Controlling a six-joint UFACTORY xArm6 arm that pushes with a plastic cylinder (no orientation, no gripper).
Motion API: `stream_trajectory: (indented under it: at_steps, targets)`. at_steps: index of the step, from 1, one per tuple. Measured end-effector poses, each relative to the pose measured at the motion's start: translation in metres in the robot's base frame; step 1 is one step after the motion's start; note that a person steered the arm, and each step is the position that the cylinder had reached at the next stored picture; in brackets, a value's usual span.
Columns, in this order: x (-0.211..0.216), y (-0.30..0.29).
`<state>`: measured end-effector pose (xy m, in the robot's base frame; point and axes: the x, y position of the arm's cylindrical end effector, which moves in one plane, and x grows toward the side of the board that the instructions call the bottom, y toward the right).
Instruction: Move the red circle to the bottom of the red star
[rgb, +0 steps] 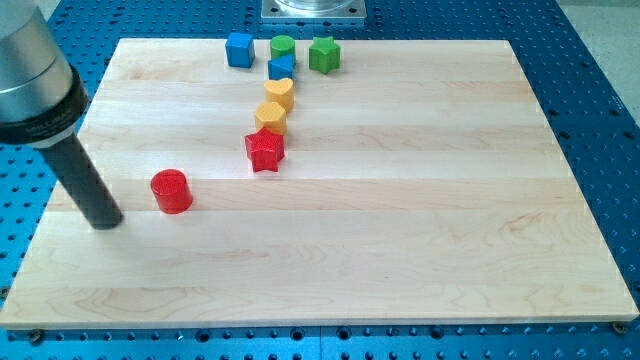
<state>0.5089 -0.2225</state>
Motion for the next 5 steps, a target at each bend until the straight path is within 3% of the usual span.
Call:
stream_trajectory:
  at_steps: [2, 3, 5]
  targets:
    - [-0.019, 0.077]
    - [-0.017, 0.051]
    - [-0.041, 0.078]
